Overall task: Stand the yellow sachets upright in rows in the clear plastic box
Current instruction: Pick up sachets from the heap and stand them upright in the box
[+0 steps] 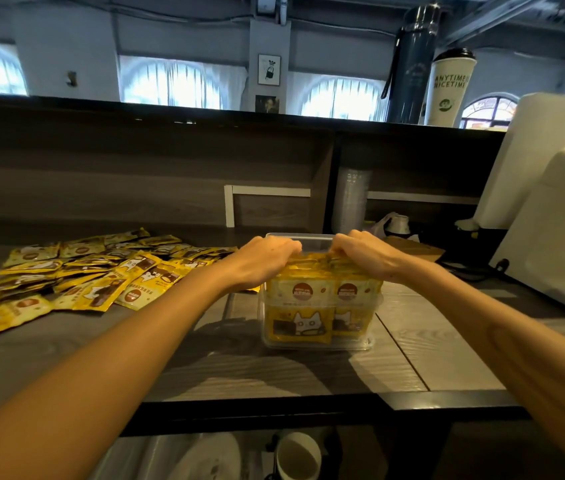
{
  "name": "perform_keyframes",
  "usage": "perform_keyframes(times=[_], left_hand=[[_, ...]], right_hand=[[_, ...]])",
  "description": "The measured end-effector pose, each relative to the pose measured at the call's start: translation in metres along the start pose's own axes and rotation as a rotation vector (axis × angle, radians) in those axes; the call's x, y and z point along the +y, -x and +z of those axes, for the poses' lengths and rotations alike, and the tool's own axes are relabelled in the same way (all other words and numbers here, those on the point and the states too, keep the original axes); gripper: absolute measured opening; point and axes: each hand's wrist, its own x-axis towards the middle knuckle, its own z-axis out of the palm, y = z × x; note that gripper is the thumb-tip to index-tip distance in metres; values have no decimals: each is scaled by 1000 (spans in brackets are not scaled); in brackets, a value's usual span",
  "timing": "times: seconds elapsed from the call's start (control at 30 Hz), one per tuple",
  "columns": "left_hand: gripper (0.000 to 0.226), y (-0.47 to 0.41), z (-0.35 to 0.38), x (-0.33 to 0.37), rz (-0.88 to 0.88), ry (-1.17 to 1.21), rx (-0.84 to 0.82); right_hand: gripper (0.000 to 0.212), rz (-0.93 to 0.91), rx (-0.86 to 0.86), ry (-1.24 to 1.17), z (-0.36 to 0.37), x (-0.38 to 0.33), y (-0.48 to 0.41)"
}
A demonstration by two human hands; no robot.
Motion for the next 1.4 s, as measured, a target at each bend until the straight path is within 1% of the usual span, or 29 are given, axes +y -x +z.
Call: perform_keyframes(times=[0.03,0.1,0.17,0.23,0.33,0.47,0.57,0.6,0.67,0.77,0.83,0.87,0.9,0.97,1.07,1.13,1.23,1.33,1.4], left_hand=[[45,1,0,1,-1,21,42],[45,3,-1,3,2,37,134],[39,4,-6,2,0,57,223],[32,6,-13,1,-19,62,314],[33,10,-25,-3,-80,25,443],[30,33,-43,-17,-151,-63,629],[31,60,-53,-39,-245,-169,704],[32,68,-55,-50,-294,-207,696],[32,82,-57,-77,-421,-293,616],[36,102,-55,-116,-687,-431,373],[42,114,-52,-134,-830,-425,219],[45,118,-50,-141,-869,-401,171],[48,121,-49,-147,-881,-383,136],[52,123,-43,-155,-843,-388,74],[52,124,-35,-156,-802,-417,-26],[51,125,-33,-154,-778,-438,-48],[45,130,-31,-150,-698,-440,-53],[45,133,-24,-144,-612,-378,-53],[42,131,-19,-140,-568,-325,9]], right_hand=[[28,-2,20,-12,-1,-1,0],[35,14,65,-86,-3,-4,-1],[38,8,148,-114,-3,-8,-3],[37,-45,265,-127,-2,-17,-1],[34,-166,412,-144,7,-40,0],[27,-300,448,-166,31,-83,2],[27,-375,400,-216,57,-114,2],[28,-391,352,-216,67,-121,0],[31,-408,209,-167,91,-131,-5],[39,-422,-9,-33,128,-138,-14],[44,-414,-118,31,148,-140,-21],[45,-416,-164,63,157,-142,-24],[46,-424,-205,105,164,-144,-27],[50,-437,-263,217,176,-148,-32],[52,-440,-328,349,183,-151,-41],[50,-446,-347,398,184,-149,-44],[46,-448,-272,484,178,-144,-40],[45,-417,-220,612,170,-138,-29],[43,-380,-200,696,163,-133,-20]])
